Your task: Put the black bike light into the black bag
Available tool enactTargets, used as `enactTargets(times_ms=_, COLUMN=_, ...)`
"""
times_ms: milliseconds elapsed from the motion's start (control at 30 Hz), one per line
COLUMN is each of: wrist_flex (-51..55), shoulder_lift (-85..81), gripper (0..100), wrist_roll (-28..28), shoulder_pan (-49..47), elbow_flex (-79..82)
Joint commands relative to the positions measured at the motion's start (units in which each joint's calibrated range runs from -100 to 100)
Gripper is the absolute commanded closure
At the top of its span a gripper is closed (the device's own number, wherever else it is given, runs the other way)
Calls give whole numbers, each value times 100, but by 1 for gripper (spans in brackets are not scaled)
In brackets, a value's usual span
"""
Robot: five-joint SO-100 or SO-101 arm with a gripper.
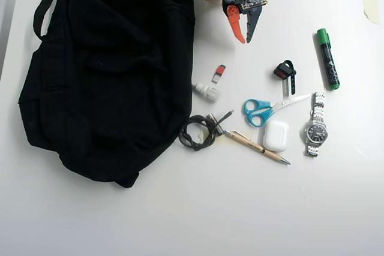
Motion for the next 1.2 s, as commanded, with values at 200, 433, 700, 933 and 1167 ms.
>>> enactTargets(times_ms=200, wrist_flex=9, shoulder_lift=-109, gripper=98, wrist_roll=21, shoulder_pan=-13, elbow_flex=73)
enactTargets(times_ms=433, wrist_flex=9, shoulder_lift=-109, gripper=98, wrist_roll=21, shoulder_pan=-13, elbow_flex=73)
enactTargets(times_ms=700, wrist_flex=9, shoulder_lift=-109, gripper=98, wrist_roll=21, shoulder_pan=-13, elbow_flex=73)
enactTargets(times_ms=933, wrist_flex=95, shoulder_lift=-109, gripper=98, wrist_roll=32, shoulder_pan=-5, elbow_flex=73)
enactTargets(times_ms=1167, wrist_flex=95, shoulder_lift=-109, gripper=98, wrist_roll=32, shoulder_pan=-5, elbow_flex=73)
